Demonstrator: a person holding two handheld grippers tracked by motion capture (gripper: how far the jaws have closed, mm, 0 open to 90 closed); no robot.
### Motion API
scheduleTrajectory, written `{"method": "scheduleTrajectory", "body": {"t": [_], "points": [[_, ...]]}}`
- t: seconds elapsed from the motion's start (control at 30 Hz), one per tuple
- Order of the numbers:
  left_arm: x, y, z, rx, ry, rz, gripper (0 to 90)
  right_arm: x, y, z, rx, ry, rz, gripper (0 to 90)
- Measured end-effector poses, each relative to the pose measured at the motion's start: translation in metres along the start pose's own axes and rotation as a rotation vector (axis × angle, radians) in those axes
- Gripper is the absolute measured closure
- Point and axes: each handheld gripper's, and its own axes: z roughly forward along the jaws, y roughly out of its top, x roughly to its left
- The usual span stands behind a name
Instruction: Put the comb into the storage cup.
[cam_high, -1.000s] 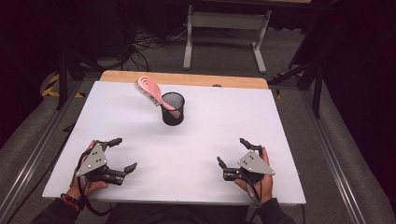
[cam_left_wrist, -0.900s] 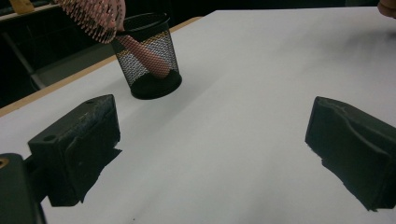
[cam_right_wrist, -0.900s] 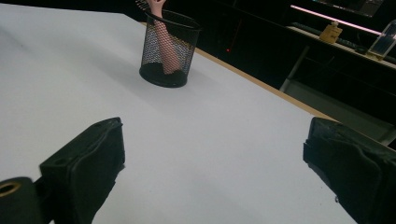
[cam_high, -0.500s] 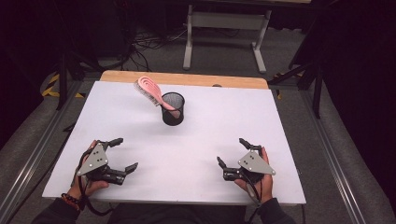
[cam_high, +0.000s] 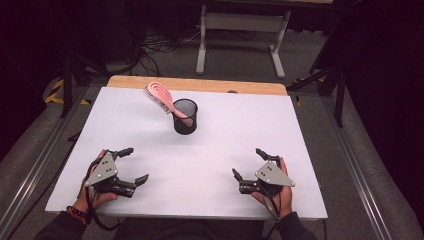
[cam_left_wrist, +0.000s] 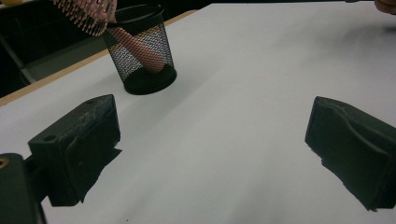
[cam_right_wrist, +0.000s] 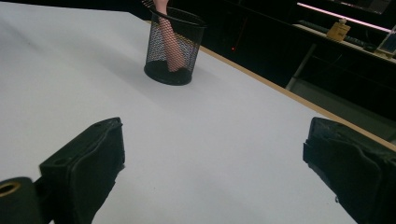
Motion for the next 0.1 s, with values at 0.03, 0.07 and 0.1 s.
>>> {"method": "scheduleTrajectory", "body": {"t": [0.03, 0.07, 0.1], "points": [[-0.0002, -0.0005, 0.0000, 0.003, -0.004, -0.002, 4.0, -0.0013, 0.0003, 0.0002, -0.005, 0.002, 0.013, 5.4], [-0.0001, -0.0006, 0.0001, 0.006, -0.006, -0.001, 4.0, -0.0016, 0.0004, 0.0004, -0.004, 0.001, 0.013, 5.4], [-0.0001, -0.0006, 0.0001, 0.006, -0.006, -0.001, 3.9, -0.0016, 0.0004, 0.0004, -0.004, 0.001, 0.013, 5.4]]}}
